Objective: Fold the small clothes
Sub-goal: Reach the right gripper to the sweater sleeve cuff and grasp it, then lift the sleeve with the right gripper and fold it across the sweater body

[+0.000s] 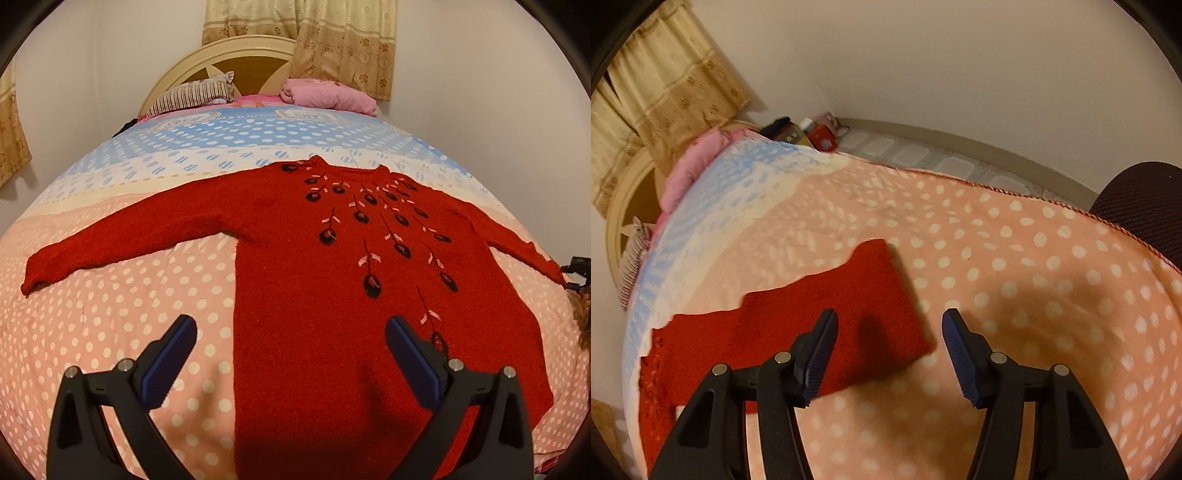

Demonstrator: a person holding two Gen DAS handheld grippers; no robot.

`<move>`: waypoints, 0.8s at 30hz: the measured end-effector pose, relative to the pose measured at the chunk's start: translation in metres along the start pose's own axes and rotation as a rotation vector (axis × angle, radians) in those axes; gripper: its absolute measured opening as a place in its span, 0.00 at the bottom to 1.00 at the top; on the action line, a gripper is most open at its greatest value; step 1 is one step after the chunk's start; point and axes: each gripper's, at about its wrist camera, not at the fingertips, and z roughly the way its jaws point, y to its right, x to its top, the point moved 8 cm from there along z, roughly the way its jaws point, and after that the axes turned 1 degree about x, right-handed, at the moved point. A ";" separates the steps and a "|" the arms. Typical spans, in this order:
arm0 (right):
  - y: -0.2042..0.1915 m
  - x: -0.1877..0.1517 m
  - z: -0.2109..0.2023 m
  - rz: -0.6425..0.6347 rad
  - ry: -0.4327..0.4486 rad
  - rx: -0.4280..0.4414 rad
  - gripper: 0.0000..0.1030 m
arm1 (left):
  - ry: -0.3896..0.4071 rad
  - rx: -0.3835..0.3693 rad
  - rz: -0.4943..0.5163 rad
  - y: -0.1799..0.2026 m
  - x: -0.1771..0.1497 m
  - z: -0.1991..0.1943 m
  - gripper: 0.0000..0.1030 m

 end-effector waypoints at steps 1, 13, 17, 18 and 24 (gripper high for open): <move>0.001 0.001 0.004 -0.002 -0.008 -0.008 0.54 | 0.001 0.000 -0.002 0.000 0.001 0.000 1.00; -0.022 0.001 0.010 -0.064 -0.024 0.068 0.10 | -0.004 0.000 -0.039 -0.010 0.000 0.002 1.00; -0.040 0.015 -0.019 -0.097 0.050 0.094 0.10 | 0.000 0.056 -0.037 -0.024 0.002 0.002 1.00; -0.045 0.018 -0.027 -0.105 0.067 0.100 0.10 | -0.001 0.068 -0.037 -0.027 0.002 0.003 1.00; -0.094 0.038 -0.074 -0.178 0.143 0.151 0.09 | -0.006 0.104 -0.075 -0.054 -0.001 0.006 1.00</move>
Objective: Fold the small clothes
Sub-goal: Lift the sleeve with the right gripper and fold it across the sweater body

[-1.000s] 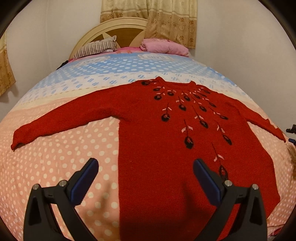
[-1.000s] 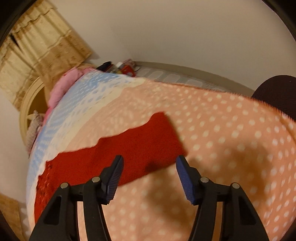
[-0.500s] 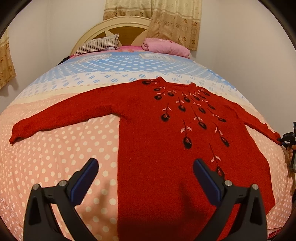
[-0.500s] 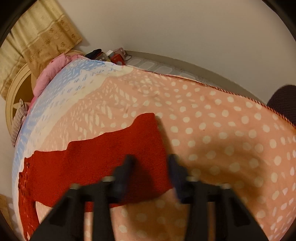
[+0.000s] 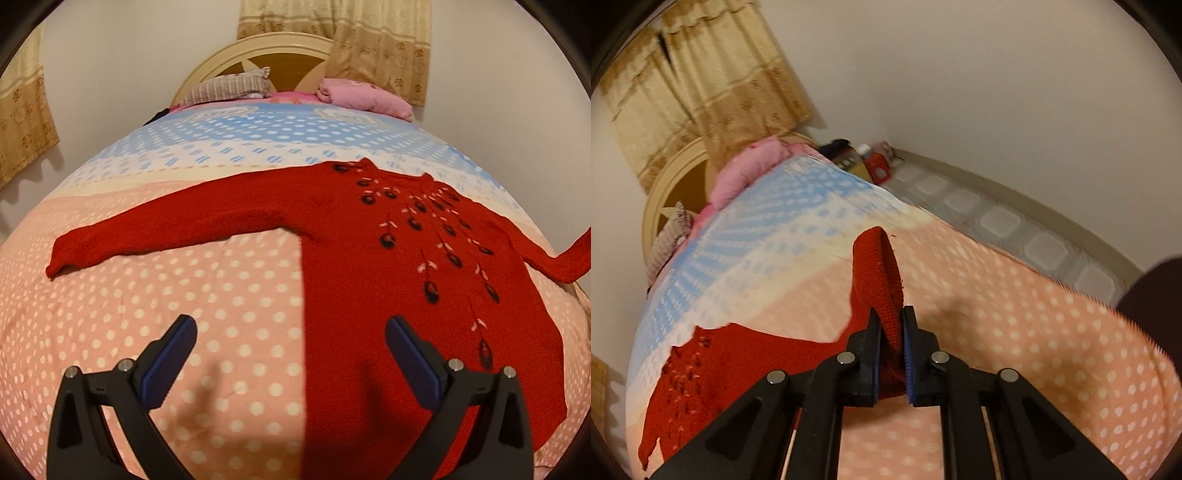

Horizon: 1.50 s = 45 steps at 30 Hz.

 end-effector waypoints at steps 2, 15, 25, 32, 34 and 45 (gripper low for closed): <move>-0.022 0.008 -0.009 -0.031 0.011 0.021 0.09 | 0.002 0.004 -0.012 -0.007 0.000 0.000 1.00; -0.199 0.027 -0.048 -0.239 0.064 0.173 0.09 | 0.012 0.003 -0.049 -0.028 -0.003 -0.005 1.00; -0.329 0.002 -0.064 -0.411 0.084 0.278 0.09 | 0.027 -0.003 -0.073 -0.040 -0.003 -0.008 1.00; -0.390 -0.031 -0.053 -0.492 0.056 0.324 0.09 | 0.027 -0.011 -0.092 -0.046 -0.002 -0.007 1.00; -0.411 -0.046 -0.047 -0.526 0.040 0.338 0.09 | 0.026 -0.016 -0.093 -0.046 -0.003 -0.007 1.00; -0.508 -0.160 -0.013 -0.686 -0.065 0.444 0.09 | 0.022 -0.028 -0.106 -0.047 -0.004 -0.007 1.00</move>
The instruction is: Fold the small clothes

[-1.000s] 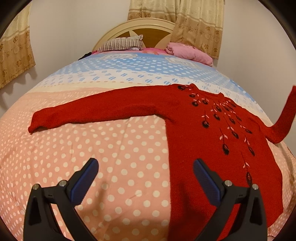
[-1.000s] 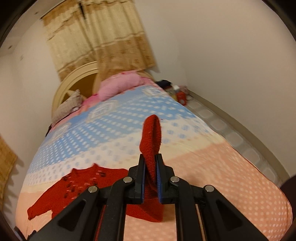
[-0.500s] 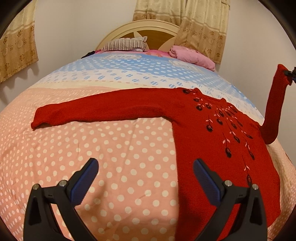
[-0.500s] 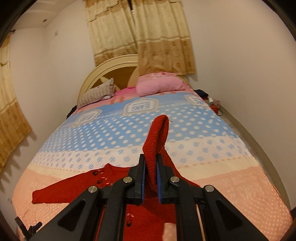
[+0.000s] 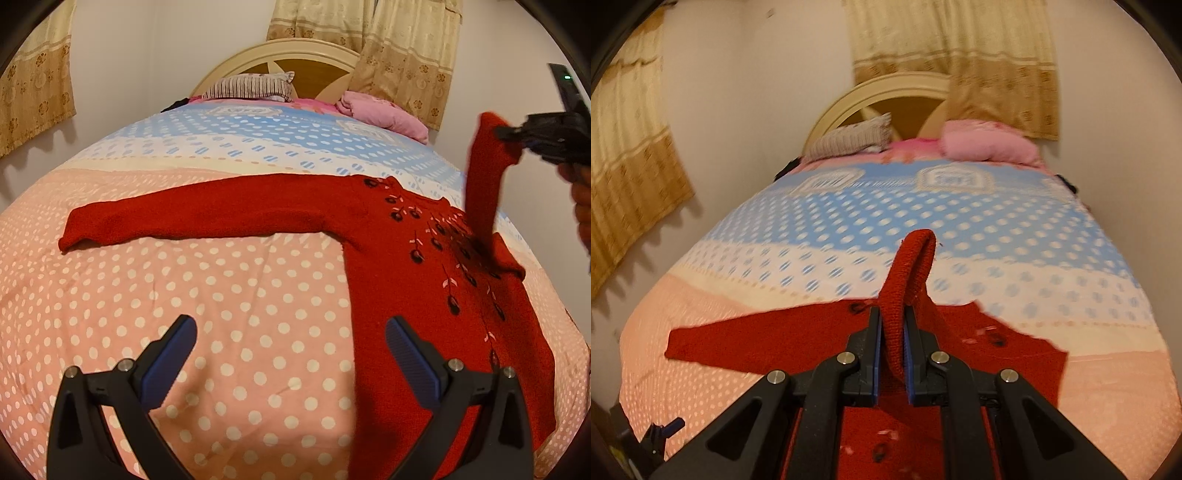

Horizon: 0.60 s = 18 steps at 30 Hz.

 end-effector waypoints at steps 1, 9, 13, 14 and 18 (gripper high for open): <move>-0.011 -0.006 0.011 -0.010 -0.015 0.010 0.09 | 0.001 0.001 -0.002 -0.001 0.000 0.000 1.00; -0.076 -0.080 0.106 -0.042 -0.179 0.161 0.40 | -0.010 0.013 0.006 -0.004 -0.003 0.004 1.00; -0.087 -0.114 0.115 -0.068 -0.228 0.229 0.80 | -0.020 0.003 0.011 -0.005 -0.005 0.008 1.00; -0.084 -0.118 0.110 -0.070 -0.227 0.239 0.80 | -0.022 0.002 0.012 -0.004 -0.006 0.008 1.00; -0.048 -0.131 0.086 -0.046 -0.221 0.236 0.80 | -0.014 -0.006 0.050 0.004 -0.003 0.004 1.00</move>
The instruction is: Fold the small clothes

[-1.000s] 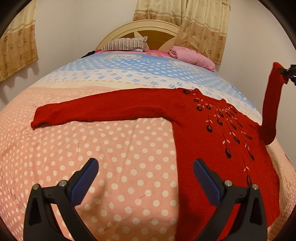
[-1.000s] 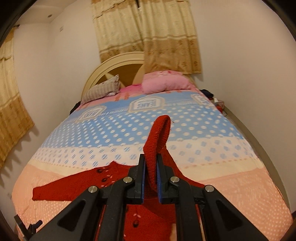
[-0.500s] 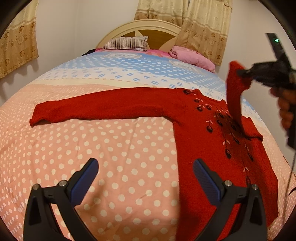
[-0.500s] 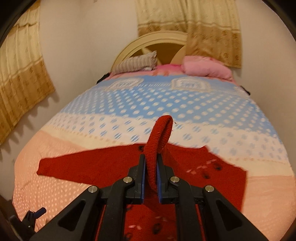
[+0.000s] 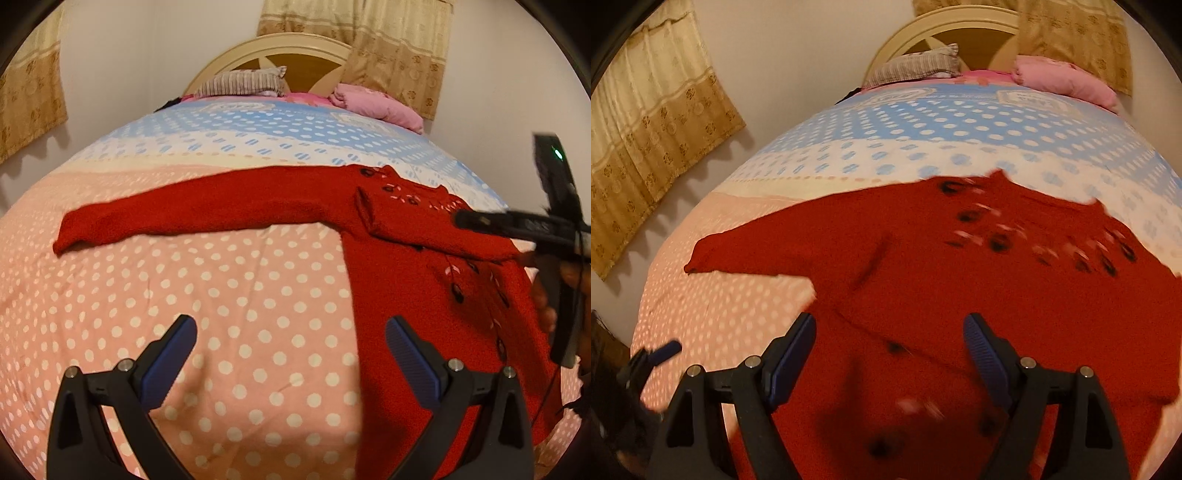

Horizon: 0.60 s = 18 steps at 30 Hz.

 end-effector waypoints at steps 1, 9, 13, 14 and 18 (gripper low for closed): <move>0.012 -0.005 -0.010 0.011 0.005 -0.011 0.80 | 0.005 -0.002 0.014 0.002 0.004 -0.002 1.00; 0.122 -0.039 -0.091 0.123 0.101 -0.247 0.80 | -0.010 -0.090 0.025 0.031 0.056 0.006 0.93; 0.127 -0.057 -0.097 0.159 0.114 -0.232 0.80 | -0.008 -0.120 0.032 0.060 0.076 0.025 0.84; 0.123 -0.063 -0.093 0.147 0.108 -0.229 0.80 | -0.016 -0.114 0.041 0.066 0.078 0.031 0.77; 0.105 -0.084 -0.080 0.084 0.084 -0.217 0.80 | -0.055 -0.119 0.067 0.089 0.081 0.064 0.65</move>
